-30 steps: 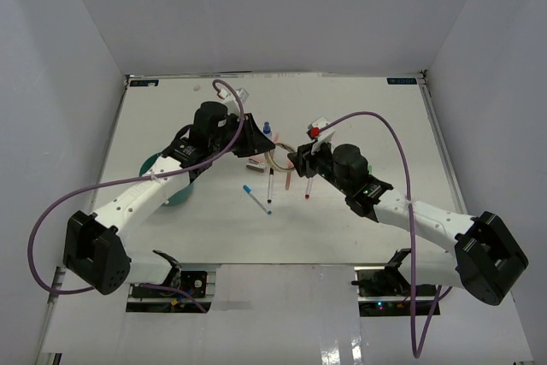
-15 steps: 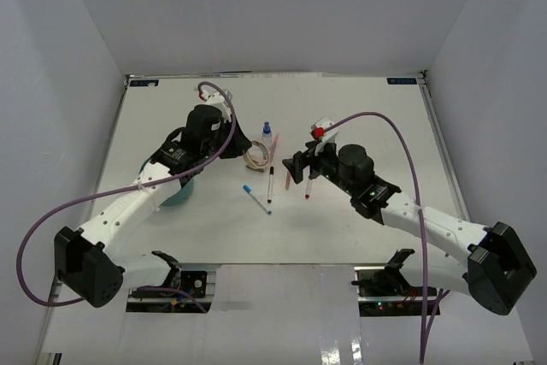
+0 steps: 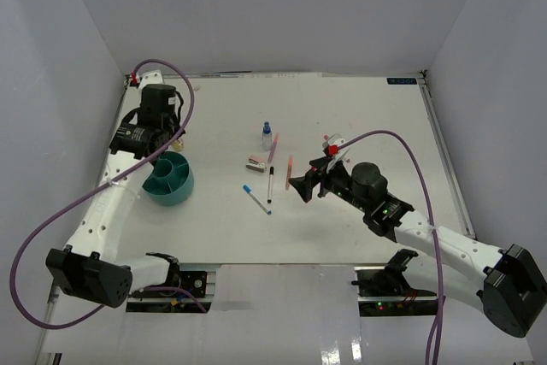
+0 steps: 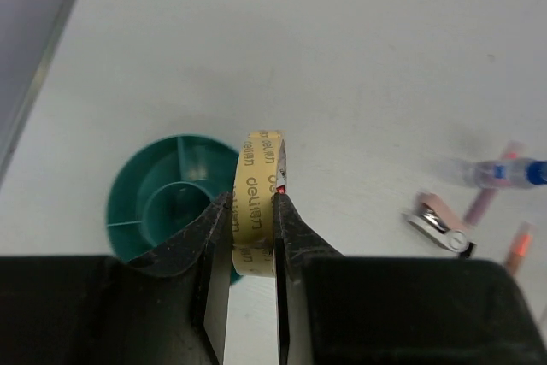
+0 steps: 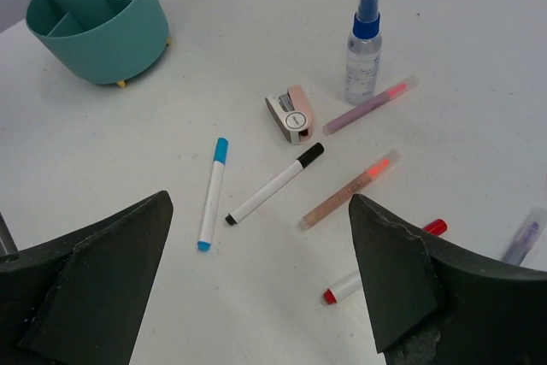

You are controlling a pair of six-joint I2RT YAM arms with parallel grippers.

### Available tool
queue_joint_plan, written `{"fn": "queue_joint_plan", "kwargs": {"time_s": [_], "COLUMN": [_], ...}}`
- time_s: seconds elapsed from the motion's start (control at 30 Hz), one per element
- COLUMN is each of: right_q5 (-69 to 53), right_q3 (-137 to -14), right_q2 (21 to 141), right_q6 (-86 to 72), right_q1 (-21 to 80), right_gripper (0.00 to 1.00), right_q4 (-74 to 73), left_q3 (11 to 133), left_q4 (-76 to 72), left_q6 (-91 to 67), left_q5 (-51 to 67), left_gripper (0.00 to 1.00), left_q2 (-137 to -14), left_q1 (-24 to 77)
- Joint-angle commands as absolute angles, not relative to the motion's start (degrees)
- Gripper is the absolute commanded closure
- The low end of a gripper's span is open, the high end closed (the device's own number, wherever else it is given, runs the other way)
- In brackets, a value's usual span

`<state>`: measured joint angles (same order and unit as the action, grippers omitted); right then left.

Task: Sort the stationery into containers
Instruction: Place the stationery in the storage box.

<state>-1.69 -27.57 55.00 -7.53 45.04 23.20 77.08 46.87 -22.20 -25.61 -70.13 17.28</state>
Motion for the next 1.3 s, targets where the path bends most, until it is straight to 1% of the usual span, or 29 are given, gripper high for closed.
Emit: {"fn": "queue_joint_plan", "kwargs": {"time_s": [0.0, 0.23, 0.33, 0.57, 1.0, 1.27], "right_q5": [-3.51, -7.29, -7.38, -6.94, -7.21, -7.29], "right_q3": [-27.33, -25.84, -25.23, -24.17, -23.29, -23.20], "right_q2": [54.49, 54.14, 53.09, 50.80, 49.48, 49.83], "right_q6": [-9.14, -10.37, -10.46, -10.11, -9.93, -9.93], "right_q1": [45.26, 45.18, 45.18, 45.26, 45.18, 45.26], "right_gripper": [0.10, 0.10, 0.10, 0.10, 0.10, 0.10], "right_q4": [26.98, 28.91, 29.44, 29.79, 30.32, 30.59], "left_q3": [78.75, 78.23, 77.09, 70.32, 62.84, 60.21], "left_q4": [52.47, 50.46, 48.00, 40.88, 36.47, 35.86], "left_q6": [-17.76, -6.79, -3.35, 6.84, 11.95, 13.01], "left_q5": [-29.35, -32.61, -31.56, -29.19, -23.21, -22.50], "left_gripper": [1.00, 1.00, 1.00, 1.00, 1.00, 0.98], "left_q2": [-68.73, -68.73, -68.47, -66.18, -66.09, -66.36], "left_q1": [12.40, 6.25, 5.45, 4.13, 3.08, 2.99]}}
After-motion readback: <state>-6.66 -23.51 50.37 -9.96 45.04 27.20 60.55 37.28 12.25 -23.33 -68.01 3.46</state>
